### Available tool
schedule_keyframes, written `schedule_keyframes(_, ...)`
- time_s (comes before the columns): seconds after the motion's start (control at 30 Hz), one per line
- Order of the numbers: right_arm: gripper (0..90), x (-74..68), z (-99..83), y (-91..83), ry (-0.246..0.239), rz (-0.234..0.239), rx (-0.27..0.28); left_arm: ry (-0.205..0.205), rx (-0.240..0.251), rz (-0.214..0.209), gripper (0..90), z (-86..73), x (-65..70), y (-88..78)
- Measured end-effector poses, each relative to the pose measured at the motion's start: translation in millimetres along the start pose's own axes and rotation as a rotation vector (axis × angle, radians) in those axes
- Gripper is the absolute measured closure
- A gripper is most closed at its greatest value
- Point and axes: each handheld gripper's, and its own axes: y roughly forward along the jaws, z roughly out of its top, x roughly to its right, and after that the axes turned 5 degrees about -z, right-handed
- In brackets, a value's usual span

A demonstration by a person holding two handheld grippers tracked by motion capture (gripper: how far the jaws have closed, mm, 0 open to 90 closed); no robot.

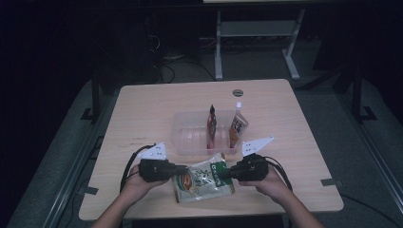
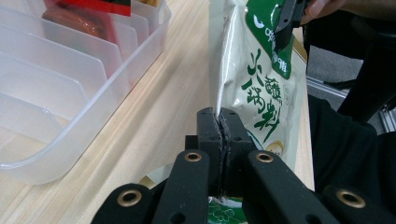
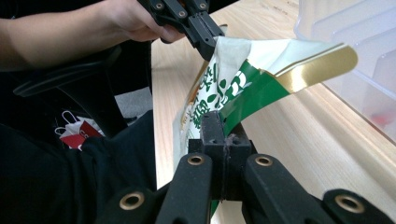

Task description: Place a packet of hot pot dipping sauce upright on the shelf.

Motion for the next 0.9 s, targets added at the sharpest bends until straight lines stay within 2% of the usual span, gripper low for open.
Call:
schedule_keyframes(0.2, 90.0, -4.3, 4.1, -2.2, -0.006, 0.021, 0.029, -0.03, 0.029, -0.003, 79.2, 0.0, -1.7, -2.1)
schedule_keyframes(0.27, 90.0, -5.1, 5.8, -2.8, -0.007, 0.036, 0.041, -0.035, 0.039, 0.011, 74.6, 0.3, -1.9, -2.3)
schedule_keyframes(0.47, 90.0, -11.2, 11.8, -3.1, -0.021, 0.074, 0.074, -0.046, 0.03, 0.064, 51.2, -1.2, -0.2, -3.9)
schedule_keyframes(0.53, 90.0, -13.0, 13.2, -3.8, -0.02, 0.08, 0.08, -0.049, 0.032, 0.075, 47.3, -2.4, 0.8, -6.6)
schedule_keyframes(0.63, 90.0, -16.0, 15.9, -4.6, -0.029, 0.086, 0.095, -0.055, 0.015, 0.092, 39.1, -5.2, 2.3, -10.6)
schedule_keyframes(0.83, 90.0, -20.2, 22.8, -7.1, -0.062, 0.071, 0.107, -0.062, -0.009, 0.092, 32.6, -4.1, 9.4, -17.9)
schedule_keyframes(0.9, 90.0, -21.0, 25.0, -7.5, -0.072, 0.063, 0.106, -0.057, -0.033, 0.093, 30.1, -3.4, 12.1, -18.7)
